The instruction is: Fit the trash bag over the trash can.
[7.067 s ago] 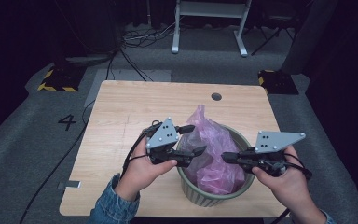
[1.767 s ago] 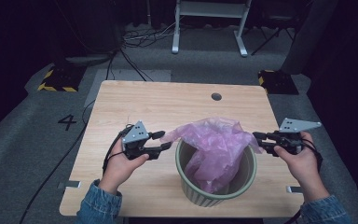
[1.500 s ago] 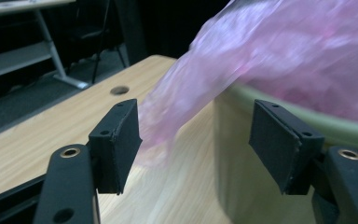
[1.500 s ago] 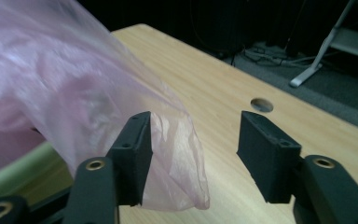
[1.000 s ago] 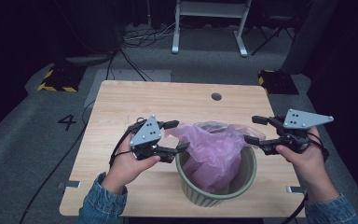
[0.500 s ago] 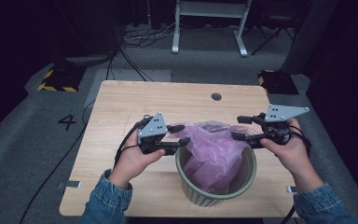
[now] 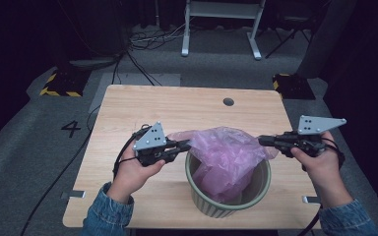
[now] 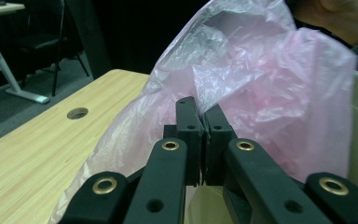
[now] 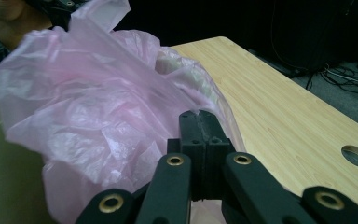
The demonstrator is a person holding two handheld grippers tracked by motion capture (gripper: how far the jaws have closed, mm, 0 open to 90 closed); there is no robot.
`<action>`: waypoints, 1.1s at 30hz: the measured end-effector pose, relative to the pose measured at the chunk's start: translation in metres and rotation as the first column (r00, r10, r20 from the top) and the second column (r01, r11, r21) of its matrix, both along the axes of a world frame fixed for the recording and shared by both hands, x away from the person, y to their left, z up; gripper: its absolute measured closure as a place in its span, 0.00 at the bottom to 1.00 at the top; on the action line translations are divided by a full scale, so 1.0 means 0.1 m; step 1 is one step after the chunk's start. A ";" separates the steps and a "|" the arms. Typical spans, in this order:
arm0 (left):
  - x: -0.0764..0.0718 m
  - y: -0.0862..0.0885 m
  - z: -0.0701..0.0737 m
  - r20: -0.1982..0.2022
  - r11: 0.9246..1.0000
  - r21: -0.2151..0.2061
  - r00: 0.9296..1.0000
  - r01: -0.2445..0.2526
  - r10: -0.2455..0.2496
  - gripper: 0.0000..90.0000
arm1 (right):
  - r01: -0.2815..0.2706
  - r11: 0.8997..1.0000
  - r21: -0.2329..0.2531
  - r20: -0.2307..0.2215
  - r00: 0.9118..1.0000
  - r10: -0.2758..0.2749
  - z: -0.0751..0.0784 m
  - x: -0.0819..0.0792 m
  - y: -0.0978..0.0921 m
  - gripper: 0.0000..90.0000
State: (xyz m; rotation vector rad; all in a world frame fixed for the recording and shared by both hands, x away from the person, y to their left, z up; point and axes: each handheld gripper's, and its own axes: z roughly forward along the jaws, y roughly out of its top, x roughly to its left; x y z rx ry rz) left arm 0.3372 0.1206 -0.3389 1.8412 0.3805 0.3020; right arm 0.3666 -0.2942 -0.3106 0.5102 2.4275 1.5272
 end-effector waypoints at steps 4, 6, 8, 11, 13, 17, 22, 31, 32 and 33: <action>-0.13 0.07 0.00 0.017 1.000 -0.015 0.999 0.028 -0.028 0.98 | -0.015 0.999 0.031 -0.002 1.000 0.016 0.02 -0.15 -0.13 1.00; -0.20 0.09 -0.02 0.023 0.999 -0.017 0.999 0.045 -0.044 0.98 | -0.029 0.998 0.053 -0.002 1.000 0.029 0.01 -0.24 -0.19 1.00; -0.29 0.10 -0.05 0.027 0.997 -0.017 0.997 0.072 -0.071 0.98 | -0.041 0.997 0.066 -0.003 0.999 0.042 0.00 -0.34 -0.25 1.00; -0.39 0.11 -0.11 0.039 0.991 -0.010 0.991 0.130 -0.130 0.98 | -0.068 0.996 0.065 -0.010 0.998 0.069 -0.05 -0.49 -0.29 1.00; -0.45 0.11 -0.14 0.044 0.988 -0.005 0.987 0.155 -0.155 0.98 | -0.083 0.995 0.051 -0.015 0.996 0.084 -0.11 -0.57 -0.30 1.00; -0.54 0.14 -0.20 0.058 0.982 -0.010 0.980 0.190 -0.189 0.98 | -0.118 0.993 0.029 -0.028 0.993 0.118 -0.20 -0.73 -0.30 1.00; -0.68 0.17 -0.26 0.078 0.973 0.010 0.970 0.231 -0.231 0.98 | -0.154 0.988 0.018 -0.050 0.987 0.155 -0.32 -0.91 -0.34 1.00; -0.74 0.18 -0.48 0.034 0.963 0.028 0.963 0.267 -0.268 0.99 | -0.193 0.981 -0.009 -0.118 0.975 0.190 -0.62 -1.06 -0.35 1.00; -0.74 0.17 -0.50 0.024 0.963 0.024 0.963 0.270 -0.270 0.99 | -0.190 0.982 -0.015 -0.131 0.974 0.187 -0.67 -1.05 -0.35 1.00; -0.73 0.16 -0.52 0.018 0.962 0.024 0.962 0.272 -0.272 0.99 | -0.182 0.983 -0.025 -0.141 0.974 0.177 -0.72 -1.05 -0.35 1.00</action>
